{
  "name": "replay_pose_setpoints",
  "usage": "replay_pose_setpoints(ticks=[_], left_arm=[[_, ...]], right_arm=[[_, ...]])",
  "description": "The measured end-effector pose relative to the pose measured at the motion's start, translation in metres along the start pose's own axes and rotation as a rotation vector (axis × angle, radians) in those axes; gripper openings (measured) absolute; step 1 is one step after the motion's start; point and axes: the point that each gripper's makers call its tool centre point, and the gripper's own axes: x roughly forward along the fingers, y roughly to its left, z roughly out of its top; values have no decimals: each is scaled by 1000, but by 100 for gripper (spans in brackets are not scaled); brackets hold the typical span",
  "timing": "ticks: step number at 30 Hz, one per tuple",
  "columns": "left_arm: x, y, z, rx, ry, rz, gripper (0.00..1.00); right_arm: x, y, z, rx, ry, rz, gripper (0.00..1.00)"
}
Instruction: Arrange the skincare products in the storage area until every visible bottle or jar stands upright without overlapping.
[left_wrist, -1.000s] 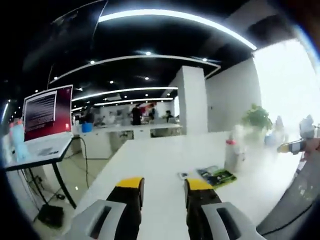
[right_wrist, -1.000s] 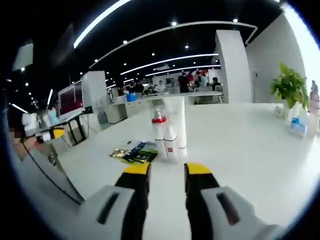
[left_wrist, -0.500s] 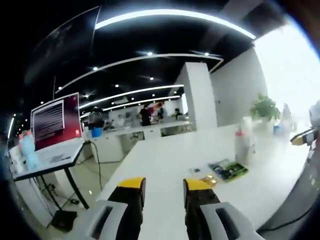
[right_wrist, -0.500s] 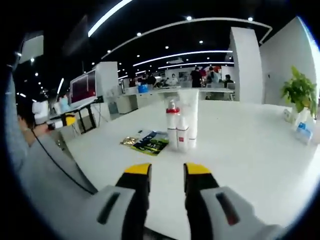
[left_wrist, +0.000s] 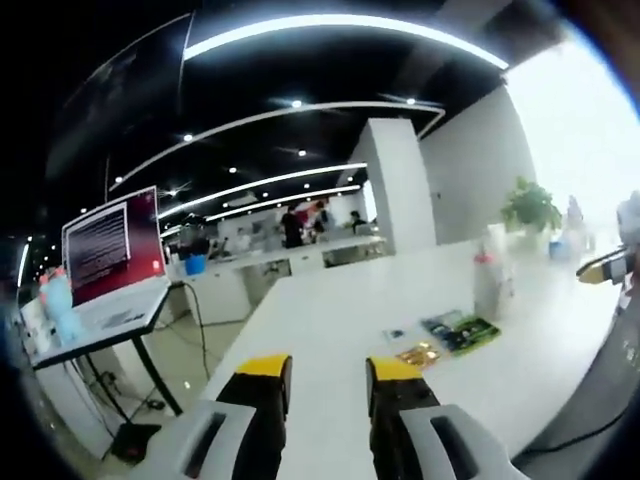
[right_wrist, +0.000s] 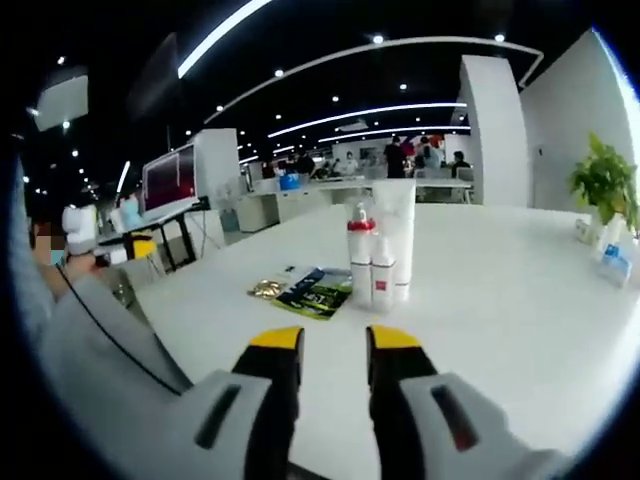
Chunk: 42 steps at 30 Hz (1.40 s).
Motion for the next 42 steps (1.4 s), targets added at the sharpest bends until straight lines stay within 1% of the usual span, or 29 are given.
replay_pose_setpoints(ticks=[2, 8, 14, 22, 25, 38, 42], left_arm=[[0, 0, 0, 0, 3, -1, 31], [1, -1, -4, -6, 23, -8, 31], [1, 0, -6, -7, 36, -8, 31], [1, -1, -9, -13, 52, -15, 30], [1, -2, -9, -4, 53, -19, 30], [1, -3, -12, -14, 66, -25, 30], [1, -2, -13, -11, 69, -25, 30]], right_arm=[[1, 3, 3, -3, -4, 1, 26], [2, 1, -4, 0, 22, -2, 26], [3, 7, -6, -10, 42, 7, 26], [2, 3, -11, -6, 60, 1, 26], [1, 3, -11, -4, 60, -3, 26], [1, 1, -14, -2, 71, -15, 26], [1, 2, -16, 4, 87, -17, 26]])
